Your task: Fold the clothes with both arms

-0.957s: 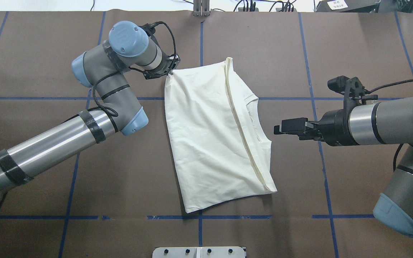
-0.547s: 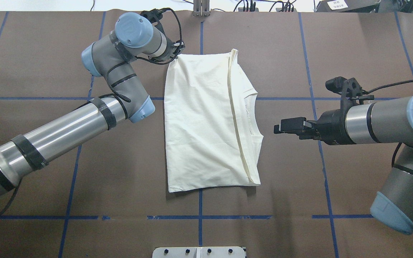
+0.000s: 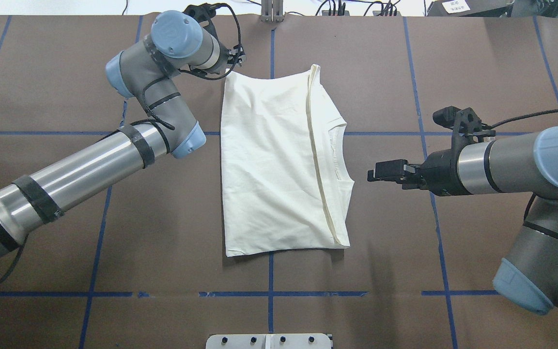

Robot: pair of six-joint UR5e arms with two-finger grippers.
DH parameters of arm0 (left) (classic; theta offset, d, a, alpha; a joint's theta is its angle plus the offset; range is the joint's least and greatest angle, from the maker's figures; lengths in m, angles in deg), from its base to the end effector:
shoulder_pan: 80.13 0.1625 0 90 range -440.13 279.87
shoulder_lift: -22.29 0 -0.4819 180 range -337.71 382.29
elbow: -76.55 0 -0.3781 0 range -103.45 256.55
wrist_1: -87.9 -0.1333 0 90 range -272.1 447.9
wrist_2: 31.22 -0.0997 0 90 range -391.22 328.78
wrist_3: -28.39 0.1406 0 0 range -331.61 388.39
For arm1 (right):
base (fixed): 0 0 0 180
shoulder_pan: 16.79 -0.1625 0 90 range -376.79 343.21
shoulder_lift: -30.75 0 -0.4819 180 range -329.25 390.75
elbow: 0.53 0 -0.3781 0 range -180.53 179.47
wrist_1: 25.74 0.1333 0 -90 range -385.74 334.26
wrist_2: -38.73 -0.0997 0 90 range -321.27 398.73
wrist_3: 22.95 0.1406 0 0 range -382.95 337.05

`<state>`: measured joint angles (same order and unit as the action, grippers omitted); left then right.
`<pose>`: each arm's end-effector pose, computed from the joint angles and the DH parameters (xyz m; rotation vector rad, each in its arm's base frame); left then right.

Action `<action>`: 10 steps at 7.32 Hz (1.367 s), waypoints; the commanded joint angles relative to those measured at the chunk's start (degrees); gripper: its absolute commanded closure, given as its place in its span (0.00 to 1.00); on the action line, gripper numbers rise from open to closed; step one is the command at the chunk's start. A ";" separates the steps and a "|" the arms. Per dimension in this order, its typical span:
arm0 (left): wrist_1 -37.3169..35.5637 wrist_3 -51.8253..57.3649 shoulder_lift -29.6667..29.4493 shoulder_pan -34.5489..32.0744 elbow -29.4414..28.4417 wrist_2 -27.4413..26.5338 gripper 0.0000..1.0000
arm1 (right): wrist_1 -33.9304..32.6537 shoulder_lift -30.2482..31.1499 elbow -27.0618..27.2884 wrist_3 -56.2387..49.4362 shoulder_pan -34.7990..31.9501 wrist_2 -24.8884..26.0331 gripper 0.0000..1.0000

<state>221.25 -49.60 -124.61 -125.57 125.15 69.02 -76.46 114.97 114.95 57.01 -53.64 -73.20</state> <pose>0.5810 -0.7444 0.3109 0.3526 0.9849 -0.4381 -0.3740 -0.3813 0.3952 0.1779 -1.2458 0.1691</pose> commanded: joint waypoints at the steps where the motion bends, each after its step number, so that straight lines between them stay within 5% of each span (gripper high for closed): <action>1: -14.53 3.26 3.25 -2.71 12.13 6.32 0.00 | -5.50 -2.21 -0.42 -0.68 1.16 0.75 0.00; 3: -25.62 3.89 14.22 -2.90 34.25 9.27 0.00 | -16.63 -5.89 -0.16 -6.89 3.52 3.80 0.00; 5: -28.05 3.81 24.25 -2.38 52.76 9.97 0.00 | -32.33 -14.47 -1.55 -13.58 9.66 11.09 0.00; 7: -29.19 3.46 25.08 -2.28 54.93 11.91 0.00 | -39.36 -21.98 -9.17 -19.30 12.93 13.06 0.00; 10: -29.11 3.37 25.17 -2.02 54.59 12.08 0.00 | -43.22 -21.91 -11.50 -24.84 15.14 12.45 0.00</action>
<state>192.13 -46.21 -99.52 -127.71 179.86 81.04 -117.43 93.38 104.02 34.36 -39.07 -60.49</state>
